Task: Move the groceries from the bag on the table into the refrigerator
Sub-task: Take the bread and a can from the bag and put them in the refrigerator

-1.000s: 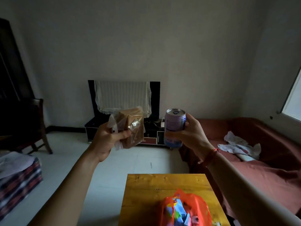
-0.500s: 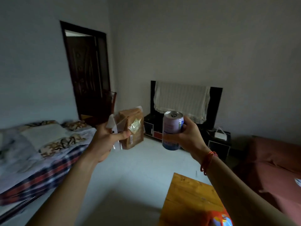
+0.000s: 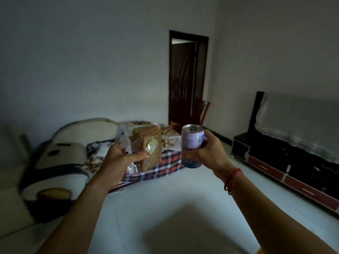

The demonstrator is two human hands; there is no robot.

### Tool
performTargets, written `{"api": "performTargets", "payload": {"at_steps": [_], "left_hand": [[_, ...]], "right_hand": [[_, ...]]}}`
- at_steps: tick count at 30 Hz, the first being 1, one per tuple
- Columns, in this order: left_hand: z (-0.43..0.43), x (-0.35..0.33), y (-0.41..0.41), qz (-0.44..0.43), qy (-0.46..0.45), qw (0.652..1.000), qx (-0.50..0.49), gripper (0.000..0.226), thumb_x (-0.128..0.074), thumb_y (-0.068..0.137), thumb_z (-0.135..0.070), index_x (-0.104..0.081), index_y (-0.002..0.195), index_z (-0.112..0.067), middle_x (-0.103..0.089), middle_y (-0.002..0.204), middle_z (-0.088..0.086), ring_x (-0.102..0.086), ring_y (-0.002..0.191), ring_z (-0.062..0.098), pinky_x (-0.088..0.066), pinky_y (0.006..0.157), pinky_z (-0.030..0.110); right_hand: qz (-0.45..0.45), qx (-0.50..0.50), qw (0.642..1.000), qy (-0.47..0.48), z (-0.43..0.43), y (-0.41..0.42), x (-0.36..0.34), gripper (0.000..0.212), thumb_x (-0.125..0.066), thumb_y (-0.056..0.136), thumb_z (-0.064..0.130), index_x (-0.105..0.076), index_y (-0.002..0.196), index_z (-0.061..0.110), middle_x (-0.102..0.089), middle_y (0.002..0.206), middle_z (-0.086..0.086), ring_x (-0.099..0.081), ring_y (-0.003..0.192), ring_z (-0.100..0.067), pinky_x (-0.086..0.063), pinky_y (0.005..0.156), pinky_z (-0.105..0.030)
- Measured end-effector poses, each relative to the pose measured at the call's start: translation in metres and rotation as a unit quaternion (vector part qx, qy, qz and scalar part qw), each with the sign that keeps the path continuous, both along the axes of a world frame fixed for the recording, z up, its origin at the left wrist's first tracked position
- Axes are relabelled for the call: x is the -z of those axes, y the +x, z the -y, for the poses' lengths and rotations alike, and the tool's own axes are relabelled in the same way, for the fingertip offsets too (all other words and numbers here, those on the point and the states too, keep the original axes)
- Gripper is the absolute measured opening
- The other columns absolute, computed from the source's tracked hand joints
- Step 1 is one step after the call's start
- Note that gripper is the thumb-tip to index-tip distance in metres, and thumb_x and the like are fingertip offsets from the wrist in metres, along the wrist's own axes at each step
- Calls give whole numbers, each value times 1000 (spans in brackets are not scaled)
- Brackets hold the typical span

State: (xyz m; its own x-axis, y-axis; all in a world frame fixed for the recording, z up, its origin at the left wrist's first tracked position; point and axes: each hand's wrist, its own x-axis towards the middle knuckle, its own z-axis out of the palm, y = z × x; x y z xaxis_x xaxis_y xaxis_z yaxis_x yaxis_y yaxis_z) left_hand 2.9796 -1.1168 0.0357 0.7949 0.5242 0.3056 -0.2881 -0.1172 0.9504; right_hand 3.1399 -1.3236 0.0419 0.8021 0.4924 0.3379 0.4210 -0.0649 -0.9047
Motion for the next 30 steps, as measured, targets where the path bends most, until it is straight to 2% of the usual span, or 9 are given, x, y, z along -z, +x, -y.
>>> {"api": "performTargets", "payload": {"at_steps": [3, 6, 9, 12, 16, 20, 22, 25, 30], "left_hand": [[-26, 0, -41, -1, -5, 998, -65, 37, -72, 75, 8, -68, 101, -18, -76, 92, -7, -72, 87, 12, -58, 71, 27], [-47, 2, -81, -3, -15, 991, -136, 39, -77, 69, 0, -69, 103, -18, -76, 100, -1, -71, 97, 21, -55, 86, 40], [-58, 3, -120, -4, -19, 982, -189, 53, -87, 57, -10, -70, 107, -15, -74, 106, 9, -68, 102, 33, -54, 90, 50], [-59, 5, -154, 5, -28, 965, -260, 62, -87, 48, -23, -70, 108, -20, -73, 109, 5, -69, 103, 27, -54, 88, 45], [-51, 10, -198, 19, -54, 937, -344, 59, -87, 52, -1, -68, 106, -15, -75, 104, 4, -69, 101, 27, -57, 84, 42], [-28, 11, -243, 32, -46, 916, -397, 54, -78, 57, 8, -67, 107, -9, -76, 98, 7, -72, 90, 24, -58, 68, 30], [-18, 10, -267, 38, -43, 904, -423, 56, -78, 56, 9, -66, 108, -8, -76, 95, 7, -73, 86, 24, -58, 64, 30], [-4, 9, -306, 36, -37, 883, -467, 56, -77, 58, 5, -66, 111, -10, -75, 102, 8, -72, 93, 25, -59, 69, 31], [15, 11, -377, 41, -23, 848, -529, 48, -75, 63, 6, -68, 107, -12, -75, 104, 8, -71, 98, 25, -59, 77, 33]], "right_hand": [[-9, -68, 998, 14, -52, -16, -2, 62, -91, 52, 1, -63, 105, 19, -74, 87, -3, -73, 76, -18, -62, 69, -35], [-25, -142, 989, 19, -101, -32, 2, 60, -89, 54, -6, -63, 101, 20, -75, 84, -5, -73, 74, -21, -61, 68, -37], [-26, -214, 976, 13, -146, -49, 9, 58, -88, 56, -4, -64, 104, 19, -75, 88, -7, -73, 80, -24, -61, 74, -39], [-27, -287, 957, 7, -181, -66, 13, 57, -88, 59, -2, -63, 107, 16, -75, 91, -6, -72, 82, -22, -59, 73, -32], [-8, -372, 928, -5, -214, -96, 13, 61, -91, 56, 11, -62, 109, 21, -73, 93, -1, -71, 85, -17, -59, 75, -32], [6, -438, 899, -4, -241, -138, 12, 57, -90, 60, 3, -60, 106, 19, -69, 89, 9, -66, 74, 8, -53, 63, -12], [11, -468, 884, -11, -252, -164, 14, 58, -92, 57, 7, -61, 105, 19, -71, 92, 7, -68, 79, 5, -57, 68, -17], [24, -508, 861, -24, -266, -206, 15, 65, -93, 49, 18, -64, 107, 16, -74, 97, 2, -71, 89, -13, -60, 82, -39], [38, -564, 825, -13, -278, -284, 13, 53, -91, 57, 7, -65, 102, 16, -75, 89, 1, -72, 81, -10, -60, 76, -31]]}}
